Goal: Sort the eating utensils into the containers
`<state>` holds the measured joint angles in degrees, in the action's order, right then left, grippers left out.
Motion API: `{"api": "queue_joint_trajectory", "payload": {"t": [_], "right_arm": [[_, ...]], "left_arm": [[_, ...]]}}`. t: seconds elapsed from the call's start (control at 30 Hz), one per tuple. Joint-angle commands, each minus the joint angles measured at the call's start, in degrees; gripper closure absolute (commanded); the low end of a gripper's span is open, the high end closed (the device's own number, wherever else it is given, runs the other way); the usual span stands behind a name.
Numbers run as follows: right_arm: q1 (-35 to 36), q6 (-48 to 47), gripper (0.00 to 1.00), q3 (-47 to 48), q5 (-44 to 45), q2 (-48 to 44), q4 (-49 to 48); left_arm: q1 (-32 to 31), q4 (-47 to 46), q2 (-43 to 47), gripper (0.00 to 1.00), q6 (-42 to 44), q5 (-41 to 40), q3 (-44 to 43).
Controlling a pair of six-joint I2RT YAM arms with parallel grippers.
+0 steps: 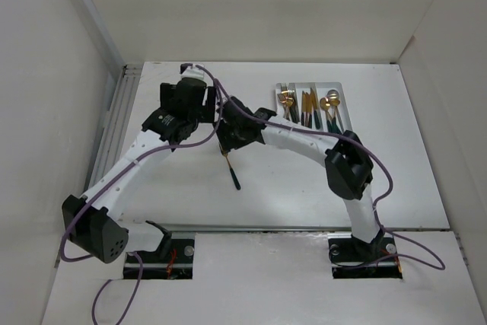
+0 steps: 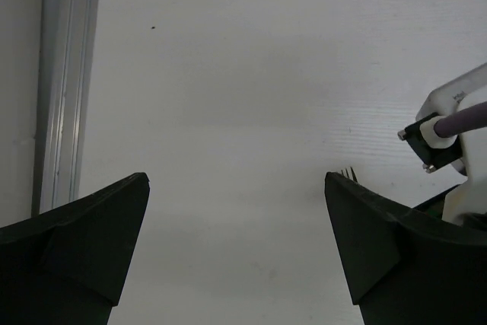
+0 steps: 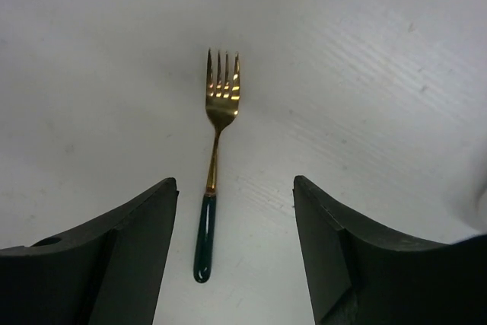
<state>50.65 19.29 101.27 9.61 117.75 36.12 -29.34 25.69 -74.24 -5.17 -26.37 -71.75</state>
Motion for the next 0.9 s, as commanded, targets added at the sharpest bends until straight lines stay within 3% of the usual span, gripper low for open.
{"api": "queue_joint_trajectory", "payload": {"t": [0.0, 0.4, 0.63, 0.73, 0.77, 0.8, 0.87], "right_arm": [[0.94, 4.43, 0.32, -0.63, -3.62, -0.77, -0.17], [6.12, 8.22, 0.35, -8.72, -4.68, 1.69, -1.84], [7.17, 9.45, 0.45, -12.15, -3.98, 2.39, -2.37], [7.18, 9.97, 0.62, -12.15, -2.75, 3.18, -1.76], [7.18, 9.98, 0.7, -12.15, -2.75, 3.97, -1.75], [7.18, 9.98, 0.86, -12.15, -2.14, 3.97, -1.75], [7.18, 10.77, 0.99, -11.63, -0.65, 3.97, -1.23]], "left_arm": [[0.24, -1.79, 4.1, 0.0, -2.91, -7.45, -1.99], [2.8, 4.71, 9.81, 0.0, -9.15, -13.88, 5.65], [3.33, 4.72, 12.01, 0.0, -9.16, -13.88, 6.88], [3.33, 4.1, 12.54, 0.0, -9.16, -13.36, 7.49], [3.33, 4.1, 12.54, 0.0, -8.63, -12.83, 7.5], [3.33, 4.1, 12.54, 0.0, -8.11, -12.31, 7.5], [3.33, 4.1, 12.54, 0.0, -7.58, -11.43, 8.02]]}}
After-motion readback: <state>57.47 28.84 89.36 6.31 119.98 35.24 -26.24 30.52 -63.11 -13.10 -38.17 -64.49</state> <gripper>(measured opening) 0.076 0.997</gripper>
